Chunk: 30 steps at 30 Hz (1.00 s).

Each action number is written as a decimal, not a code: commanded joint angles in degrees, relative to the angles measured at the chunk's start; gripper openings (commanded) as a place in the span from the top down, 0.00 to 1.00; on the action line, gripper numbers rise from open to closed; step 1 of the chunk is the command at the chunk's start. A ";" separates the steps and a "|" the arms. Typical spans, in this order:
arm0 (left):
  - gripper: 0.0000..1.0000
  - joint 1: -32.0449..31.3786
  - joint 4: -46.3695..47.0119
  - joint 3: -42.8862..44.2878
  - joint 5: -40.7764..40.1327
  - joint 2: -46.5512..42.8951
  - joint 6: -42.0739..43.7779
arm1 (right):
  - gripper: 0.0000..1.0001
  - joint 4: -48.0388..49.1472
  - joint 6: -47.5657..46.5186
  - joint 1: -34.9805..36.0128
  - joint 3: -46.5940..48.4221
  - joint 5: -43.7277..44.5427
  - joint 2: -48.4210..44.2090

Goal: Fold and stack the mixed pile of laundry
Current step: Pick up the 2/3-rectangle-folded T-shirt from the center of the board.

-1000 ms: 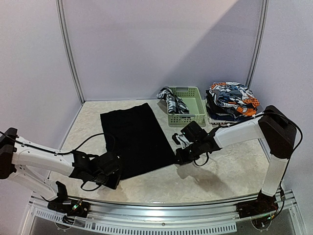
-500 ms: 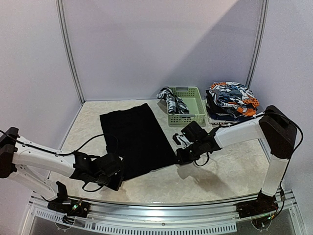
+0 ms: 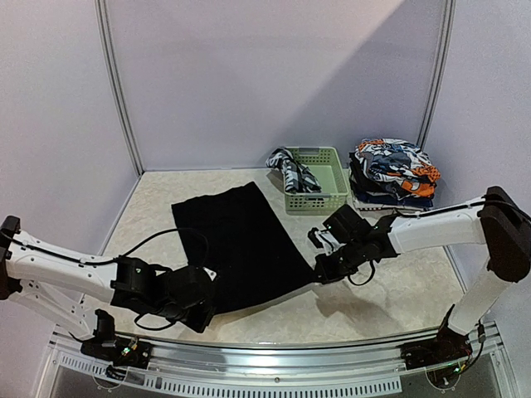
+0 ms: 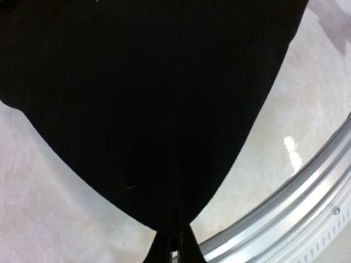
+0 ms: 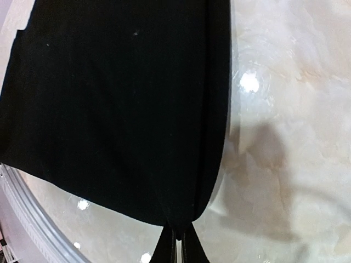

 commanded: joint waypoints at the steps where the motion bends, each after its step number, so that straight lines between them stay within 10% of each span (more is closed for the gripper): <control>1: 1.00 -4.04 -4.34 4.79 -1.02 -1.56 -2.85 | 1.00 -5.99 1.40 0.89 -0.42 2.39 -5.65; 16: 1.00 -2.76 -13.95 16.66 -7.19 -3.89 2.64 | 1.00 -25.61 -2.99 1.01 20.99 14.72 -6.29; 30: 1.00 12.72 -15.44 19.23 -4.24 -4.60 9.55 | 1.00 -37.85 -9.64 -4.36 52.20 19.59 10.69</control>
